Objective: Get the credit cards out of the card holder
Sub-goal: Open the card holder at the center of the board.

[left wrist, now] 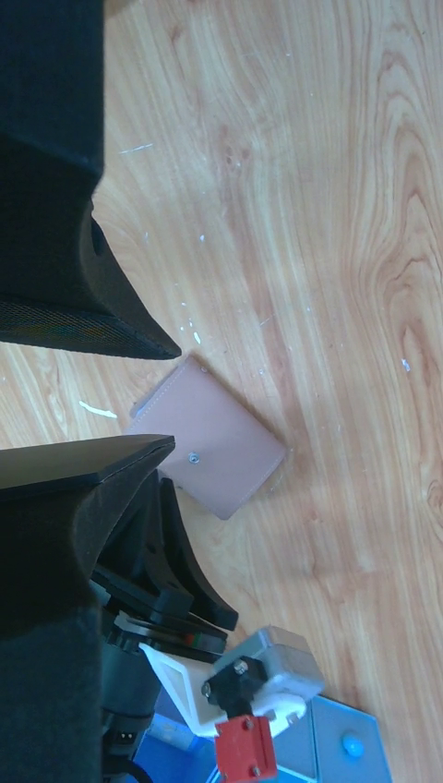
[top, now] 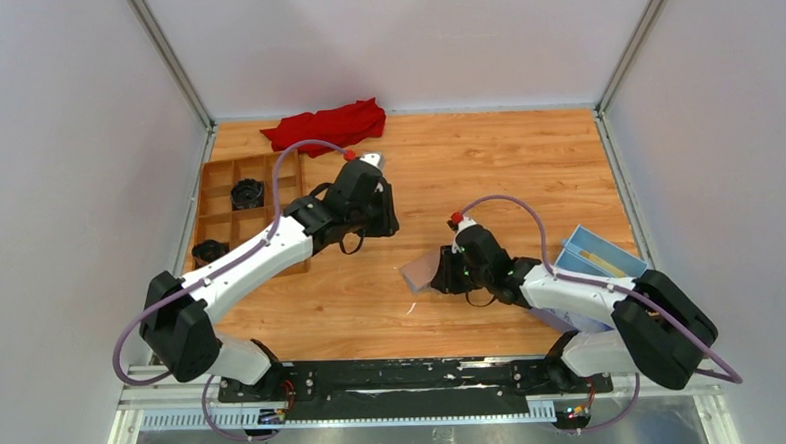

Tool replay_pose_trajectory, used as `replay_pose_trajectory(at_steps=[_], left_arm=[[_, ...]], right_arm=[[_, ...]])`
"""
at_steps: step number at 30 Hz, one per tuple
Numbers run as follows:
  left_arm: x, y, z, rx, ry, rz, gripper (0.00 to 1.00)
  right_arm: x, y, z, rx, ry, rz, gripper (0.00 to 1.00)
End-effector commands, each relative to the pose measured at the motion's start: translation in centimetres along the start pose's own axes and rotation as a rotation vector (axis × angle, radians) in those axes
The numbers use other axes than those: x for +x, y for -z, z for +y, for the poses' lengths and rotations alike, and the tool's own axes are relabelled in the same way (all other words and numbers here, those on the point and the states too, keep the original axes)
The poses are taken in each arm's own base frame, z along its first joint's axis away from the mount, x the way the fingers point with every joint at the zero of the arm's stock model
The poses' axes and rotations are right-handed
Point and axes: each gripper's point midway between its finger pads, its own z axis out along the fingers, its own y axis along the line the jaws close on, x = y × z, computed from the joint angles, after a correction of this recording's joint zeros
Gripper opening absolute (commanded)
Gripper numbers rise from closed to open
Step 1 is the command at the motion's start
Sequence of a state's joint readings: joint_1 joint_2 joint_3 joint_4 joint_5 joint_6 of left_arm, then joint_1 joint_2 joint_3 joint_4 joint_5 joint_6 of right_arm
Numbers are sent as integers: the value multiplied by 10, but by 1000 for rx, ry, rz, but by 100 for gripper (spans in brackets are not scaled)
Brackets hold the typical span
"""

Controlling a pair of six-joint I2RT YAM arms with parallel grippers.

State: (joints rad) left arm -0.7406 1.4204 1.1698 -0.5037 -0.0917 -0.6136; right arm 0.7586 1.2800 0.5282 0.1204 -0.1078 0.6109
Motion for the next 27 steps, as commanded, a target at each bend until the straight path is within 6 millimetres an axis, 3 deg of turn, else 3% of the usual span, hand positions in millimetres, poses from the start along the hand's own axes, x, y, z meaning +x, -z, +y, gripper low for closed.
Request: replay_pose_trajectory(at_steps=[1, 7, 14, 21, 24, 27], left_arm=[[6, -9, 0, 6, 3, 28, 40], [11, -12, -21, 115, 5, 59, 48], [23, -15, -41, 152, -129, 73, 51], [55, -33, -43, 170, -281, 236, 51], [66, -36, -46, 164, -351, 254, 57], [78, -38, -43, 127, -469, 276, 70]], right_arm=[[27, 9, -5, -13, -2, 53, 24], [43, 26, -22, 22, 1, 29, 21], [54, 20, -43, 85, 20, 18, 16], [55, 18, -48, 118, 18, 35, 16], [51, 26, -54, 154, 5, 1, 18], [45, 40, -70, 228, 1, -65, 22]])
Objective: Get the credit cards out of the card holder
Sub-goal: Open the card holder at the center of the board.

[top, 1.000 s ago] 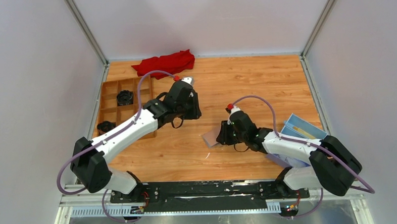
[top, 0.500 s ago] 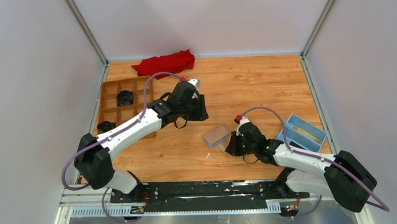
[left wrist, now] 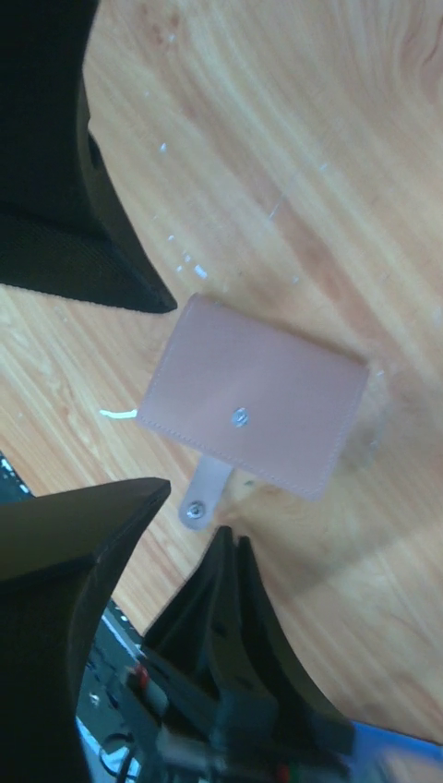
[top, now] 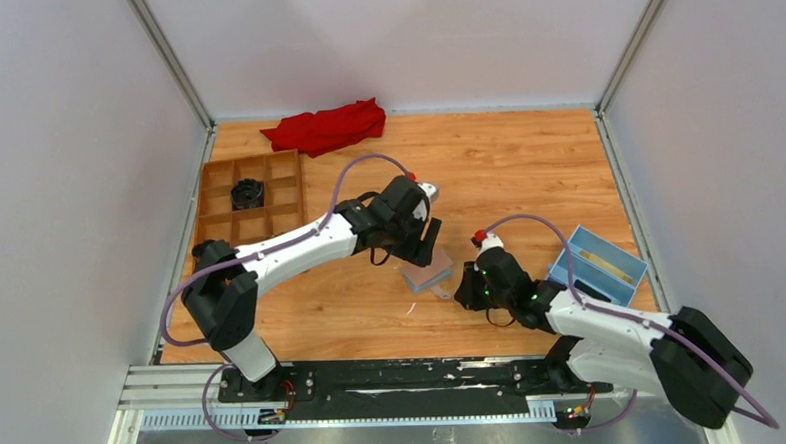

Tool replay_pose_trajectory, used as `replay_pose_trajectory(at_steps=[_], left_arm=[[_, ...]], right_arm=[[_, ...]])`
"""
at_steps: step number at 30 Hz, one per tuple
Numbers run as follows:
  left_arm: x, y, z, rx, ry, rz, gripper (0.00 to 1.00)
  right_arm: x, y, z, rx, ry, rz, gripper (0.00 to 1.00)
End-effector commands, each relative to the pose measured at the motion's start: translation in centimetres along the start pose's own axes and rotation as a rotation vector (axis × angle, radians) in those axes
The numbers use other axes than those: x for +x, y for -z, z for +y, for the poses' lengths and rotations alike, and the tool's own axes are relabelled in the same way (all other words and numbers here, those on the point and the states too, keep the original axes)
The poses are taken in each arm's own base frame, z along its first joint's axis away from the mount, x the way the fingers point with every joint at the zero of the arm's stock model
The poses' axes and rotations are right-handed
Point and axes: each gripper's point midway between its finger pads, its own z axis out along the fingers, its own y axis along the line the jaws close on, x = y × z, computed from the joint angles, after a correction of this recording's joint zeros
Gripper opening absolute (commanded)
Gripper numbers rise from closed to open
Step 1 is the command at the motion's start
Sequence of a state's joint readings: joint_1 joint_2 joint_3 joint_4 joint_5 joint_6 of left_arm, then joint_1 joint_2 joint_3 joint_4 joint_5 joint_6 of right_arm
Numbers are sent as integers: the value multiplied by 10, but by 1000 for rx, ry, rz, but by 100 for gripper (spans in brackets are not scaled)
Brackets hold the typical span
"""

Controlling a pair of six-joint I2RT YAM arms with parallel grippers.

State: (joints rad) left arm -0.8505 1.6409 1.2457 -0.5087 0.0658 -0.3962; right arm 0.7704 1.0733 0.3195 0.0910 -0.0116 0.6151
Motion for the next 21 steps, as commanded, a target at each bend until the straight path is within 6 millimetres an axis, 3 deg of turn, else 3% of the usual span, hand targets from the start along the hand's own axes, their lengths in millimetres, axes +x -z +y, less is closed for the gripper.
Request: replay_pose_trajectory(at_steps=[1, 11, 16, 21], left_arm=[[18, -2, -8, -39, -201, 73, 73], [30, -24, -22, -96, -362, 128, 75], [39, -42, -19, -134, -385, 172, 73], [44, -52, -5, -223, -397, 184, 73]], right_arm=[[1, 19, -36, 163, -3, -62, 23], [-31, 61, -68, 278, -33, -262, 35], [-32, 63, -69, 278, -52, -259, 35], [-30, 61, -68, 276, -69, -243, 35]])
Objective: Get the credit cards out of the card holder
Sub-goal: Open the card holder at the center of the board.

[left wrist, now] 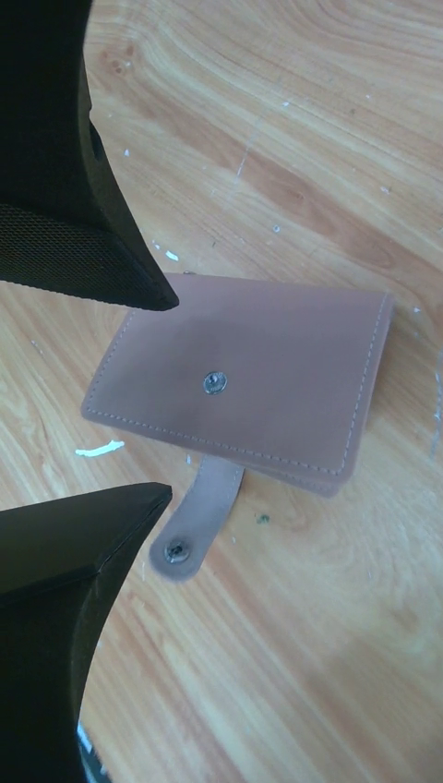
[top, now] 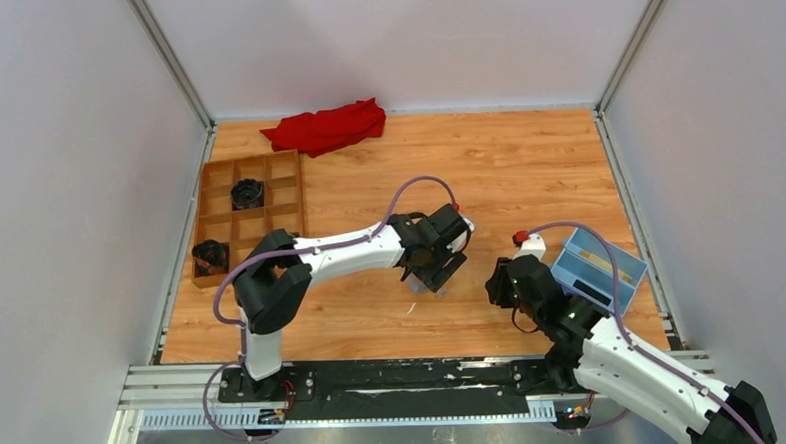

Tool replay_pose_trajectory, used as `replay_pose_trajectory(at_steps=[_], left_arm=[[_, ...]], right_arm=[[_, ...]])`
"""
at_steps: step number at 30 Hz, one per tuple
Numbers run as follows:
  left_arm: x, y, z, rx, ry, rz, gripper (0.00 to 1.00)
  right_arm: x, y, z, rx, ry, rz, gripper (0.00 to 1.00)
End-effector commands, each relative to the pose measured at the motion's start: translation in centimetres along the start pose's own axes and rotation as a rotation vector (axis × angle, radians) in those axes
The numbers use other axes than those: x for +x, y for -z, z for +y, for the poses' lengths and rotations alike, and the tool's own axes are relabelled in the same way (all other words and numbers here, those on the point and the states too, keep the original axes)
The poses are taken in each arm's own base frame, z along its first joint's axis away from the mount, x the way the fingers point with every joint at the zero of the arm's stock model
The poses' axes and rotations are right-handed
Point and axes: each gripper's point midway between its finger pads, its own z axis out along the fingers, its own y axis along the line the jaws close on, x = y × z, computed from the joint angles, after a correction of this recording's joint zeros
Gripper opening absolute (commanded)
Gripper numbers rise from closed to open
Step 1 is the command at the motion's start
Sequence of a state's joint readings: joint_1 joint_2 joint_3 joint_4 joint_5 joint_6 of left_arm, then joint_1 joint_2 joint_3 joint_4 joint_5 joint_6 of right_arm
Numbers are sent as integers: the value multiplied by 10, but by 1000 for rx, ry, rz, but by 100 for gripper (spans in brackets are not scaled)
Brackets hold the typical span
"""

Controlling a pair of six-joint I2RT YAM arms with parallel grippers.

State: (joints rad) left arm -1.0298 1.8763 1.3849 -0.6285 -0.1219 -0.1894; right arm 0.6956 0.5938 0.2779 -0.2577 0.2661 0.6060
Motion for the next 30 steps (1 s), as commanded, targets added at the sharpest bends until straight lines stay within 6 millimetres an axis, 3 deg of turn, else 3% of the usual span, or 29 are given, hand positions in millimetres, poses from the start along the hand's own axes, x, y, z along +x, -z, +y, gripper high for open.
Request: replay_pose_trajectory(at_steps=[1, 7, 12, 20, 25, 30], left_arm=[[3, -7, 12, -100, -23, 16, 73], [-5, 4, 34, -220, -7, -27, 66], [-10, 10, 43, -270, -11, -46, 51], [-14, 13, 44, -265, 22, -46, 2], [-15, 18, 48, -181, 104, -46, 0], [-7, 20, 53, -58, 211, -24, 0]], right_arm=[[1, 1, -8, 39, -13, 11, 35], [0, 1, -5, 26, -17, 9, 35], [5, -2, 12, -52, -60, 40, 34], [10, -8, 61, -231, -157, 151, 36], [15, -11, 90, -317, -175, 263, 48], [9, -19, 105, -357, -222, 268, 69]])
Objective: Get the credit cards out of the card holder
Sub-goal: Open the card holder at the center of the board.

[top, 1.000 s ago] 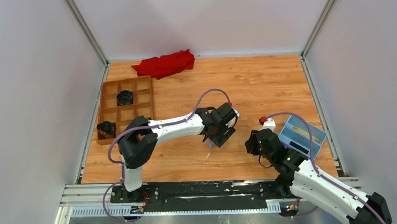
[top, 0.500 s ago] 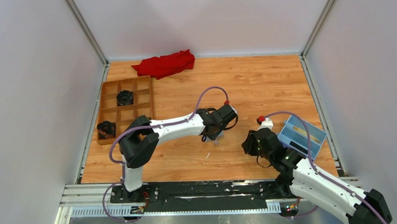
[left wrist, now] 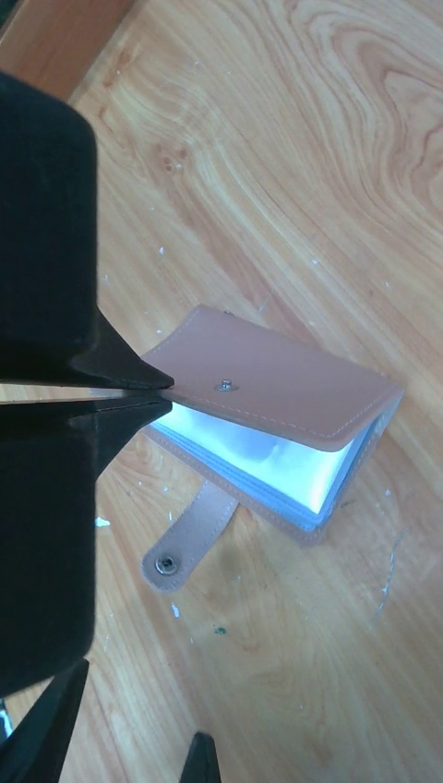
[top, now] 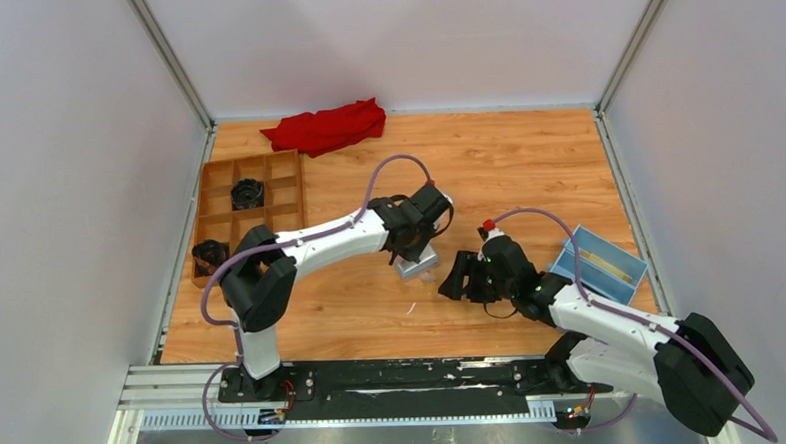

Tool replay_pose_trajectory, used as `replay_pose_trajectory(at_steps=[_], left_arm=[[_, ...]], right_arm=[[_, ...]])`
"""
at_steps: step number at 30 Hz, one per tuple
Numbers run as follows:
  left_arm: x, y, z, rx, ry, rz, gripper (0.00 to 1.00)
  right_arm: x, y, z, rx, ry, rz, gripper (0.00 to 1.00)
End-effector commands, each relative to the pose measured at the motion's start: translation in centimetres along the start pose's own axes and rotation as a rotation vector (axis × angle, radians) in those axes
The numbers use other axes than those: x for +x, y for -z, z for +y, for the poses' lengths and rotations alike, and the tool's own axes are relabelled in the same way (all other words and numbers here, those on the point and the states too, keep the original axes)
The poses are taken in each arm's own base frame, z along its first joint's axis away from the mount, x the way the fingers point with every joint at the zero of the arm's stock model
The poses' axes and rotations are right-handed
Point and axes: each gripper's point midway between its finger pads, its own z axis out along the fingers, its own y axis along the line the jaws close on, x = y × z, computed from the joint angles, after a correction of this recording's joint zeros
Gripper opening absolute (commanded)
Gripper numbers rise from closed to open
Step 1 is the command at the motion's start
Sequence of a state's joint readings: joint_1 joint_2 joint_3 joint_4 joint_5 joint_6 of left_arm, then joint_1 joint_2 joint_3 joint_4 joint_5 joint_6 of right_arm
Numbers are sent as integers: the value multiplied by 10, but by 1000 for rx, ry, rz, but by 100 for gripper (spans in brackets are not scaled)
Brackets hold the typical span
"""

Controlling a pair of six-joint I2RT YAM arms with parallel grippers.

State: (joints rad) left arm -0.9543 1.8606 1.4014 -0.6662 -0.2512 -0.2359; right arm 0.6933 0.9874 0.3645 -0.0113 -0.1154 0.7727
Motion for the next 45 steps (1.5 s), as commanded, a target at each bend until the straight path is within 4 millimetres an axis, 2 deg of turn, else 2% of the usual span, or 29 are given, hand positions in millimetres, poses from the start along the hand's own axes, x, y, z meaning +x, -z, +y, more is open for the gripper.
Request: replay_pose_trajectory(at_steps=[1, 5, 10, 15, 18, 20, 21, 27, 31, 33, 37, 41, 45], left_arm=[[1, 11, 3, 111, 118, 11, 0], [9, 7, 3, 174, 198, 54, 0], [22, -5, 0, 221, 301, 125, 0], [30, -10, -3, 243, 346, 157, 0], [27, -8, 0, 238, 353, 144, 0], [23, -6, 1, 237, 358, 128, 0], [22, -4, 1, 237, 359, 121, 0], [21, -4, 2, 236, 359, 114, 0], [21, -3, 3, 235, 354, 113, 0], [22, -3, 4, 233, 350, 112, 0], [22, -4, 4, 233, 348, 115, 0], [22, -5, 4, 234, 349, 118, 0], [23, -6, 4, 233, 346, 119, 0]], right_arm=[[-15, -5, 29, -107, -54, -14, 71], [-16, -14, 27, -76, -92, 3, 72], [-22, -26, 40, -102, -138, 27, 71], [-29, -38, 38, -68, -165, 13, 68], [-31, -47, 37, -45, -175, 23, 61], [-31, -53, 32, -14, -193, 23, 44], [-30, -56, 30, -1, -205, 25, 41], [-24, -68, 25, 14, -237, 46, 35], [-24, -69, 17, 41, -237, 29, 25], [-24, -68, 14, 53, -237, 20, 26], [-24, -70, 13, 53, -248, 22, 37], [-25, -74, 13, 35, -295, 22, 36], [-26, -76, 10, 38, -306, 23, 12]])
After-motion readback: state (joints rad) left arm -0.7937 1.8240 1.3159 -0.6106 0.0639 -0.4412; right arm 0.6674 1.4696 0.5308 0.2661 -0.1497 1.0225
